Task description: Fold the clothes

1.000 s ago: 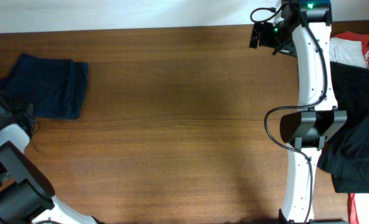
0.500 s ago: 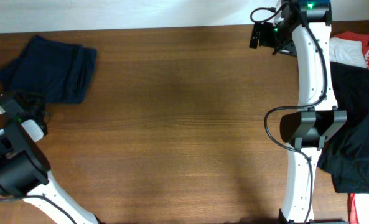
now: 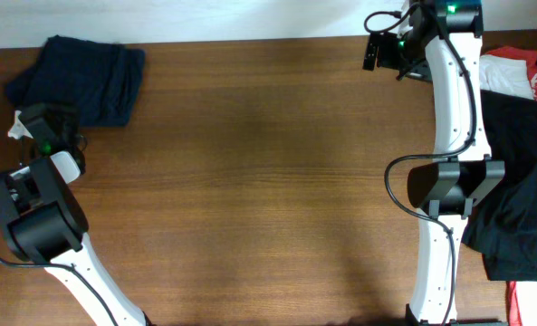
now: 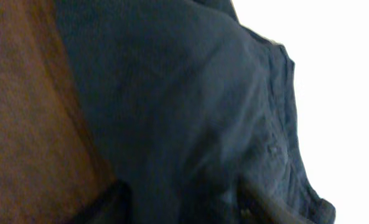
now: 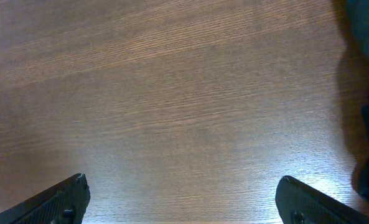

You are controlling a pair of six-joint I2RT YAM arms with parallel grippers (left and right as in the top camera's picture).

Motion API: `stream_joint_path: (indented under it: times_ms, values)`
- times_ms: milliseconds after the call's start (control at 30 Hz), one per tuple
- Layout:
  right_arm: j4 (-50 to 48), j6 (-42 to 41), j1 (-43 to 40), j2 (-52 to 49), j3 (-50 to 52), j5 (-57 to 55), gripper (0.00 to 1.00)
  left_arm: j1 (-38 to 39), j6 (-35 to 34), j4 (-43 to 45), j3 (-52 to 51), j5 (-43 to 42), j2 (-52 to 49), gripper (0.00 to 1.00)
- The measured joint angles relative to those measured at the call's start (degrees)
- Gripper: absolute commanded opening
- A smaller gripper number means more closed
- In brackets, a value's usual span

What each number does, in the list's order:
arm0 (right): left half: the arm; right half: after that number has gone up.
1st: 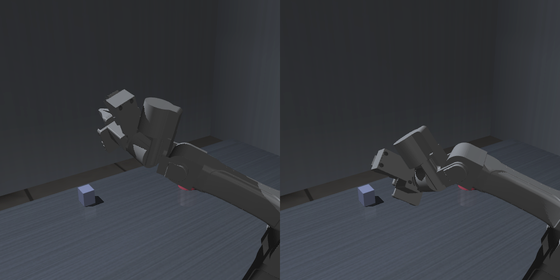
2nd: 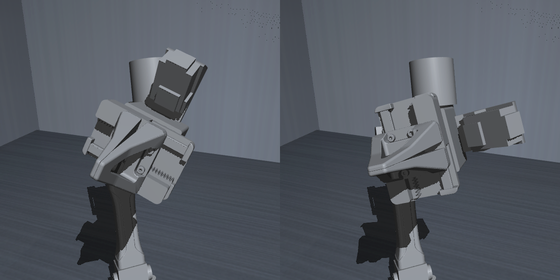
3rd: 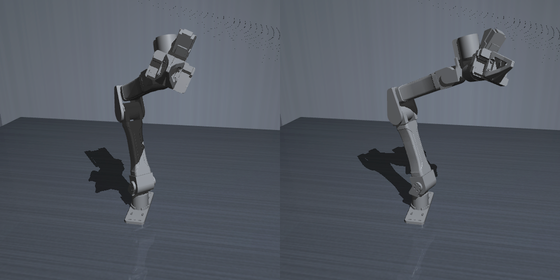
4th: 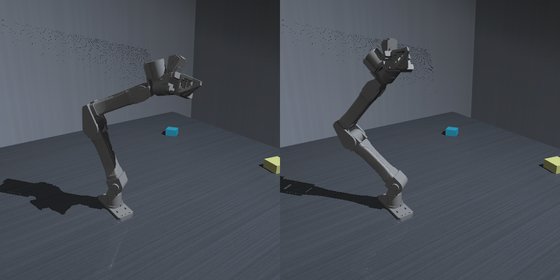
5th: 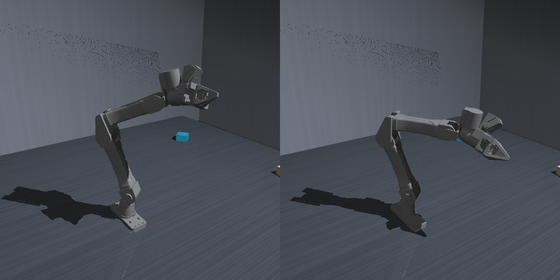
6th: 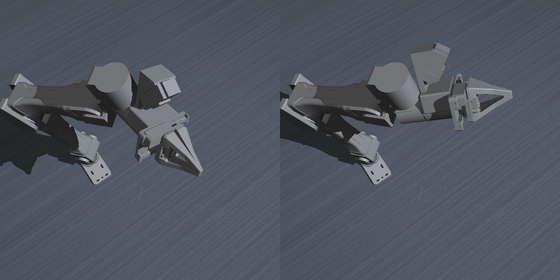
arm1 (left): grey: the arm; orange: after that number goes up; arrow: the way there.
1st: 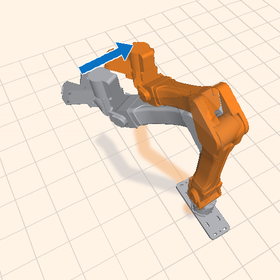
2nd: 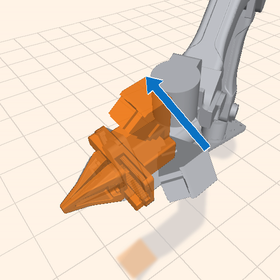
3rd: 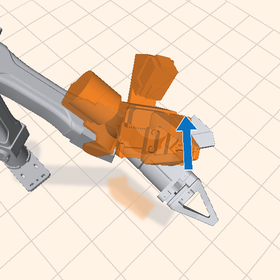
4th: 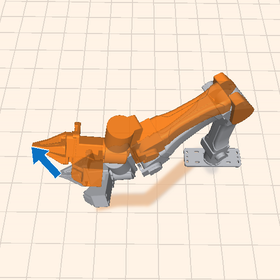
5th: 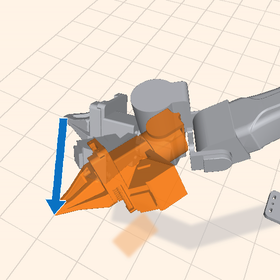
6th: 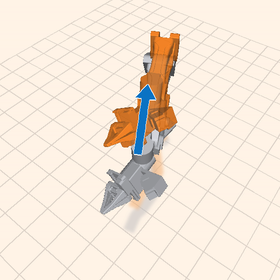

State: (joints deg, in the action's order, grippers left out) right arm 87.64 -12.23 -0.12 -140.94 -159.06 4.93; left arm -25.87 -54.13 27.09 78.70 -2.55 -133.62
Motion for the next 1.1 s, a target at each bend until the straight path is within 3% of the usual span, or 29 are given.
stream_joint_path:
  times_ms: [33,100,233,400,700,800,1000,1100]
  values:
    - [0.02,0.02,-0.02,0.0,0.0,0.0,0.98,0.04,0.37,-0.22,0.13,-1.18,0.02,0.93]
    - [0.0,-0.02,0.0,0.0,0.0,0.0,0.99,0.04,1.66,-4.33,1.11,-2.6,1.22,0.99]
    - [0.02,0.0,0.0,0.0,0.0,0.0,0.99,0.31,11.08,-18.58,0.42,0.07,8.37,0.99]
    - [-0.04,-0.02,-0.02,0.0,0.0,0.0,0.99,0.31,21.07,-41.44,0.22,3.13,26.62,0.99]
    - [0.04,-0.02,-0.02,0.0,0.0,0.0,0.99,0.31,26.75,-86.9,-0.11,3.21,55.08,0.99]
    - [0.02,0.0,0.0,0.0,0.0,0.0,0.99,0.31,32.98,-99.41,-0.15,3.26,60.65,0.99]
    - [0.02,0.02,0.0,0.0,0.0,0.0,0.99,0.31,38.36,-115.16,-0.17,3.23,72.83,0.99]
    - [0.02,0.0,0.0,0.0,0.0,0.0,0.99,0.31,38.84,-116.93,-0.17,1.66,79.8,0.99]
